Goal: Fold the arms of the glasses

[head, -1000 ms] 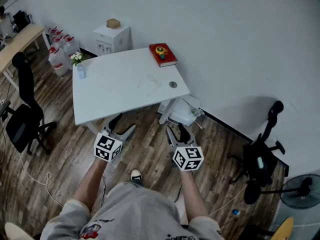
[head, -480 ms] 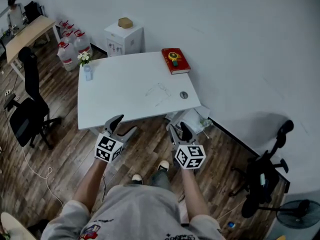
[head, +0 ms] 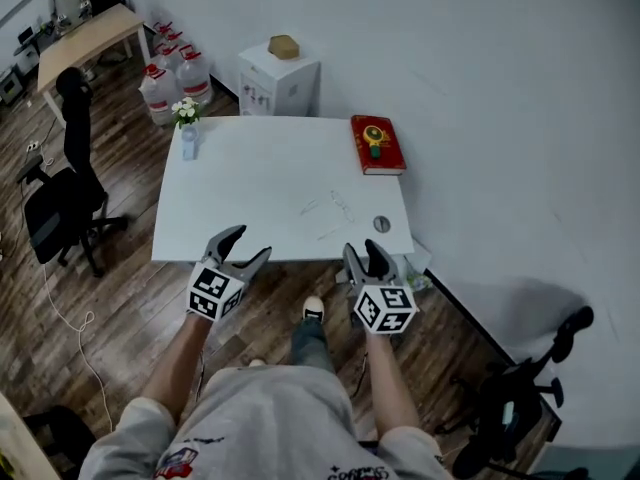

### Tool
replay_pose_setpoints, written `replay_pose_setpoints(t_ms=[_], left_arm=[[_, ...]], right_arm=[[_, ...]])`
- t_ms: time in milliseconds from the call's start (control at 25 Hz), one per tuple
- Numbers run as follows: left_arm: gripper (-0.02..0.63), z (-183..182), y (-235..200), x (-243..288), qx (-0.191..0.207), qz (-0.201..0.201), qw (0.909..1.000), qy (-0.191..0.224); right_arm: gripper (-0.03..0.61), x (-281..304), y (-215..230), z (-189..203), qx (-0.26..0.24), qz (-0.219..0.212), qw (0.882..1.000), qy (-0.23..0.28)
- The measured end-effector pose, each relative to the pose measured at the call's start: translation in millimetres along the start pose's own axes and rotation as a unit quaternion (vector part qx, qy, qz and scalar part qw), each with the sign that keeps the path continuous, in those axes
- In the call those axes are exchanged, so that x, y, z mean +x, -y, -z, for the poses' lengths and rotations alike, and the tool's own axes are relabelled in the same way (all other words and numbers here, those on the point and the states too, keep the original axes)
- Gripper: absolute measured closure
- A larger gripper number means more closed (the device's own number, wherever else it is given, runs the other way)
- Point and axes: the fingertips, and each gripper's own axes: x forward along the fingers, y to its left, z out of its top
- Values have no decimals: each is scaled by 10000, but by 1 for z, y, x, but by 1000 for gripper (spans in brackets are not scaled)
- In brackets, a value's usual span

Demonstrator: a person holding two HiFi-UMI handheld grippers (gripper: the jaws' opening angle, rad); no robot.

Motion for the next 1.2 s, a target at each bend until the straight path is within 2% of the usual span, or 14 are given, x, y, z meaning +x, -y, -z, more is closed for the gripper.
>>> replay_pose_setpoints(t_ms=[360, 640, 880, 1200], left_arm=[[330, -22, -36, 95, -213, -630, 9977, -112], [331, -33, -61, 155, -336, -1038, 9938, -231], [331, -29, -74, 199, -542, -1343, 9892, -242], [331, -20, -94, 228, -644, -1461, 9866, -325]], right_arm=[[391, 111, 81, -29, -169, -724, 9966, -365], [393, 179, 128, -41, -167, -1184, 9909, -625], [391, 223, 161, -32, -210, -1516, 9840, -908], [402, 265, 170, -2, -213, -1817, 9721, -1470]])
